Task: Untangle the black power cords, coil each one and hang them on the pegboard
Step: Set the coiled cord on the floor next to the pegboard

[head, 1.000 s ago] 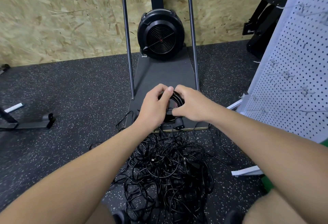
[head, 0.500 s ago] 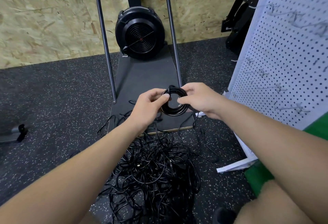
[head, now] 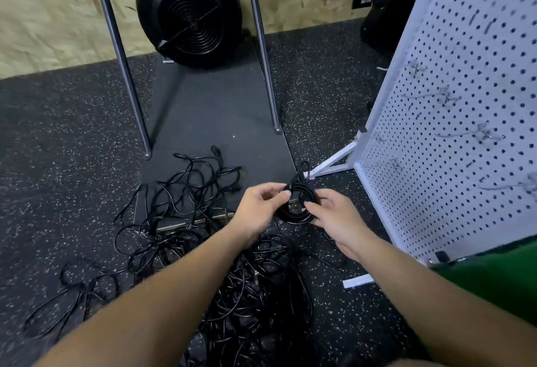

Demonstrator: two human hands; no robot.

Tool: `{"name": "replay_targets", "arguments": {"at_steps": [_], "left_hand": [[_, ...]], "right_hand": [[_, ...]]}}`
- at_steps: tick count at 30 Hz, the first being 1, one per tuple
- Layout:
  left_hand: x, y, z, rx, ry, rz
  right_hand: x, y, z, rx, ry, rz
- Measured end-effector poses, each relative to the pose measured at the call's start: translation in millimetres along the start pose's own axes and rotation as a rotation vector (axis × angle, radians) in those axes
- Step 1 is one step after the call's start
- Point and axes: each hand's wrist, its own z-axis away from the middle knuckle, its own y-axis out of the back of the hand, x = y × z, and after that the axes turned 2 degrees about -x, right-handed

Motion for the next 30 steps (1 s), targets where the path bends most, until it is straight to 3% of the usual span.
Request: {"name": "replay_targets", "arguments": {"at_steps": [7, 16, 24, 30], "left_hand": [[-66.3, -20.7, -72.4, 0.032, 0.114, -0.064], [-123.0, -29.8, -142.9, 0.13, 0.041, -0.81], [-140.6, -53.1, -180.7, 0.146, 0.035, -1.001], [-148.0, -56.1, -185.7, 0.102, -0.057, -0.972]], "right_hand": [[62.7, 37.9, -68.4, 0.13, -0.091, 0.002], [103.0, 71.5, -141.5, 0.2, -0.169, 0.001], [123.0, 70.8, -170.6, 0.209, -0.165, 0.016], [139.6, 67.2, -181.4, 0.209, -0.148, -0.015]]}}
